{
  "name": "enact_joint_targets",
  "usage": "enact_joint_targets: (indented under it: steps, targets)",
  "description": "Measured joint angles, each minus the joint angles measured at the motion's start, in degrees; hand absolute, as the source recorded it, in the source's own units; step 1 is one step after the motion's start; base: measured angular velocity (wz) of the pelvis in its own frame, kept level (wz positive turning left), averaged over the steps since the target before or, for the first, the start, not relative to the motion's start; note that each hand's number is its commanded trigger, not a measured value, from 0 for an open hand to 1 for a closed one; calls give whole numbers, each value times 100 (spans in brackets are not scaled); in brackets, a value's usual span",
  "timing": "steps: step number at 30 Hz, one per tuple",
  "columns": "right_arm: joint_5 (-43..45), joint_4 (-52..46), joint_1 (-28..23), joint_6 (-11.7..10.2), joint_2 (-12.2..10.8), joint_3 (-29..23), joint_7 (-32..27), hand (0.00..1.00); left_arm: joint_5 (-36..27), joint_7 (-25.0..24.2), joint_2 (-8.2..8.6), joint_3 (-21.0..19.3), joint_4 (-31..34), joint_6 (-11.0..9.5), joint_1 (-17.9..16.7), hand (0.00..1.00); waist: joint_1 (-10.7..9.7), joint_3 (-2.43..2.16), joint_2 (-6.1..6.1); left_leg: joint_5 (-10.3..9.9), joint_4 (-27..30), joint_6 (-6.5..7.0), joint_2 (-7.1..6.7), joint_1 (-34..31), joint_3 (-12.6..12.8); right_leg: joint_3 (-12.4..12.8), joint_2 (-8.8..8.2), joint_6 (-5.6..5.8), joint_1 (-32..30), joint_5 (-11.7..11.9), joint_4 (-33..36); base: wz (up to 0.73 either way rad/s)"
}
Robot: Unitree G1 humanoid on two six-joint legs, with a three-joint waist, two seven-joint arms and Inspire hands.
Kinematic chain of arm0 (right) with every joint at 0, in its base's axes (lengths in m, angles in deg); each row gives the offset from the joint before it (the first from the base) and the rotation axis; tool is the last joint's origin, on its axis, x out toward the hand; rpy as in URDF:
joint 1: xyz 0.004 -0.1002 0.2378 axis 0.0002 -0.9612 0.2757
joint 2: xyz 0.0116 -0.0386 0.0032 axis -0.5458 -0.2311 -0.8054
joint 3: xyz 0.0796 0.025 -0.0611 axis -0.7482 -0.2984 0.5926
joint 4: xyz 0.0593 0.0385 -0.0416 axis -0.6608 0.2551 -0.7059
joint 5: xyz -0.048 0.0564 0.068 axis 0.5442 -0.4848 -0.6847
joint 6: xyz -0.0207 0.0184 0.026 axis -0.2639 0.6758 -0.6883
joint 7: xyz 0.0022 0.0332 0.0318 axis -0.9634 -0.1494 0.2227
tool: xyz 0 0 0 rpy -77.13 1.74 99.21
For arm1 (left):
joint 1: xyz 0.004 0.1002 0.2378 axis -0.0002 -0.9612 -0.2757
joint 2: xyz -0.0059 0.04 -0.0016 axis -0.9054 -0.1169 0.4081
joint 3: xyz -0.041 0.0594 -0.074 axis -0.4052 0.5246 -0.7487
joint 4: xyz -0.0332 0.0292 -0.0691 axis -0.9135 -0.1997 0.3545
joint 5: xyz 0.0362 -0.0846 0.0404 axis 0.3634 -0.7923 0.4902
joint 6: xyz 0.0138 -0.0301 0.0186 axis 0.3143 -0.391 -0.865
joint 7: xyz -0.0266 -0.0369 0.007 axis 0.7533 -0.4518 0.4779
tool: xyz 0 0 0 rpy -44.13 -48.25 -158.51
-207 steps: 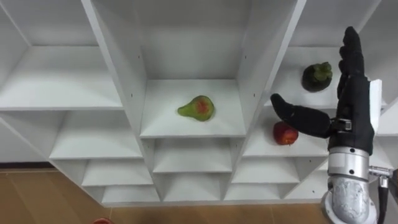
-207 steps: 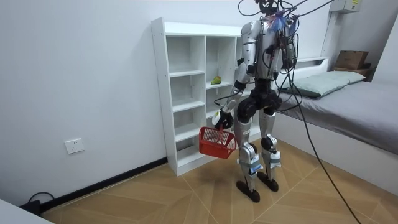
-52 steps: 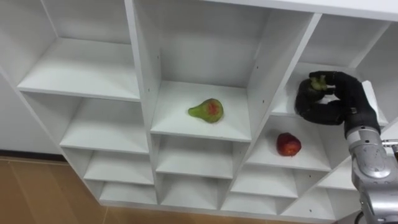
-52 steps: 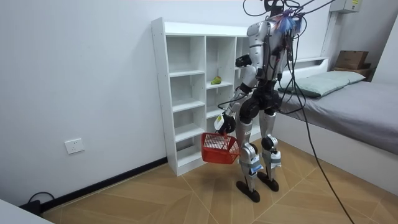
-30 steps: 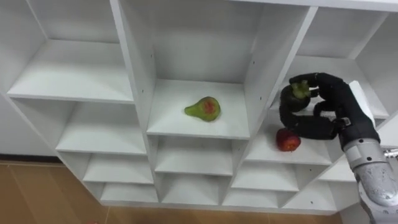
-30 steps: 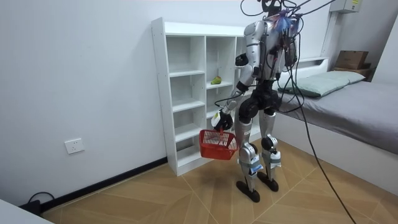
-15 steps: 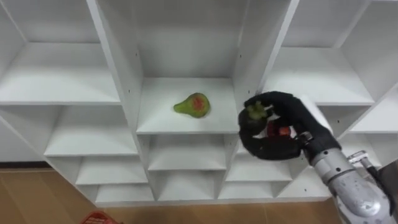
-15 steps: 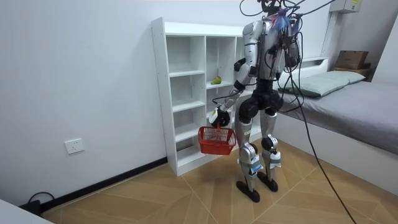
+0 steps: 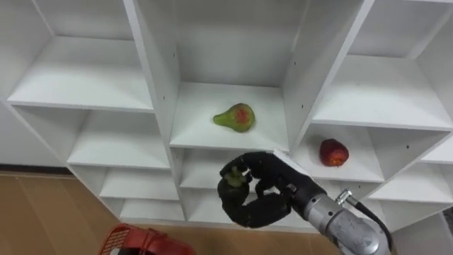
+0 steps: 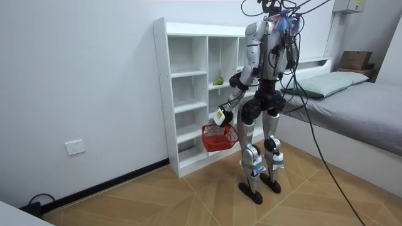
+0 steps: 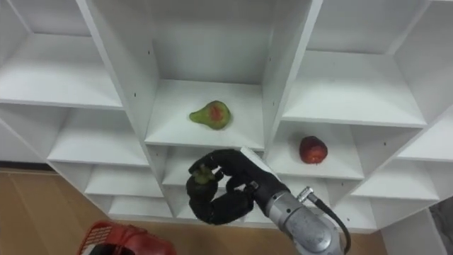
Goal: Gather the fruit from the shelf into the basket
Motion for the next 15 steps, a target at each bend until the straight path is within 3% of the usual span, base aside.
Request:
enact_joint_targets:
  steps: [3,9,15]
  targets:
    - [-3,50,-2,126,-5,41,4,100,-244,-26,67,14,-8,2,48,100,31,3,-61,1,11,-1,-2,-43,22,32,1,0,-57,0,5,-3]
    - [-234,541,-1,192,-145,112,-9,100,-1332,-107,114,181,-9,45,109,100,-22,22,-191,0,45,0,-2,-95,10,18,3,0,-71,4,7,2]
    - [-278,1558,235,199,-346,162,-277,100,-1461,-140,180,340,-69,44,432,100,-9,5,-247,0,170,-1,-3,-369,-17,17,9,-11,-283,14,29,4]
